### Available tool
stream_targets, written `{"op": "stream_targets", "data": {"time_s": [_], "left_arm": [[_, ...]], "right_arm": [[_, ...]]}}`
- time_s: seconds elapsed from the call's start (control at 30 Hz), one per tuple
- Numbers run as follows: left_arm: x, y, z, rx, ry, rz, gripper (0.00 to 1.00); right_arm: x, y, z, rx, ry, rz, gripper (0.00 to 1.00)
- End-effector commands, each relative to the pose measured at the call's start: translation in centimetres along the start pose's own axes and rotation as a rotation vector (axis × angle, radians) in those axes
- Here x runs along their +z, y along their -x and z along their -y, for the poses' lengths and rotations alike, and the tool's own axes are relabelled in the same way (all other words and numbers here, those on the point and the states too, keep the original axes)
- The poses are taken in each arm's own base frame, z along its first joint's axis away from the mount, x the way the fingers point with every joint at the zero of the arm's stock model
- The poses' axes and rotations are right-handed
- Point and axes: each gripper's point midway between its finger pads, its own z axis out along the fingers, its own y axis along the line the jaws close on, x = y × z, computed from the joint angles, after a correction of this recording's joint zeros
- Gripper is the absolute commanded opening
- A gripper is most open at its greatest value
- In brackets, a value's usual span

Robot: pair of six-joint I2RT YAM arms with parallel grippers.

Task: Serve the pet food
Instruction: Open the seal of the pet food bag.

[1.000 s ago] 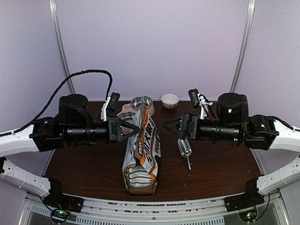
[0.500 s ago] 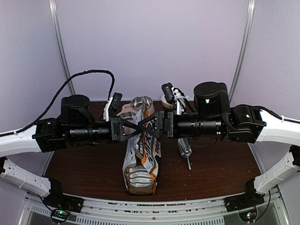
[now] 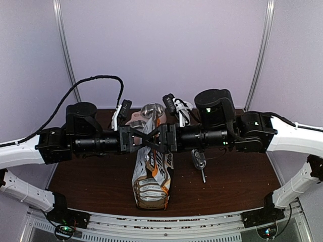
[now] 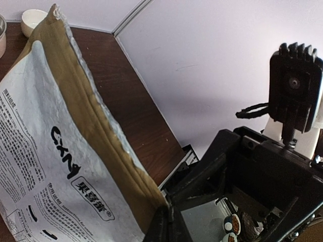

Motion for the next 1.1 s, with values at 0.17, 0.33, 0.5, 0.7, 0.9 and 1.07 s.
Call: {"op": "stream_targets", "data": {"time_s": [0.17, 0.33, 0.5, 0.7, 0.9, 1.07], "left_arm": [[-0.4, 1.0, 1.0, 0.018, -0.05, 0.044, 0.0], [-0.3, 0.9, 1.0, 0.016, -0.049, 0.042, 0.0], [-0.5, 1.1, 0.8, 0.013, -0.038, 0.055, 0.0], [-1.1, 1.5, 0.3, 0.009, -0.016, 0.082, 0.0], [-1.5, 1.6, 0.5, 0.013, -0.023, 0.089, 0.0], [-1.6, 1.9, 0.8, 0.018, -0.036, 0.101, 0.0]], "right_arm": [[0.7, -0.5, -0.1, 0.013, -0.014, -0.031, 0.45], [0.9, -1.0, 0.3, 0.017, -0.027, -0.044, 0.4], [1.1, -1.6, 1.1, 0.026, -0.049, -0.059, 0.33], [0.9, -2.1, 2.1, 0.038, -0.082, -0.058, 0.26], [1.3, -2.4, 2.3, 0.039, -0.092, -0.069, 0.22], [1.8, -3.0, 3.0, 0.033, -0.124, -0.099, 0.21]]}}
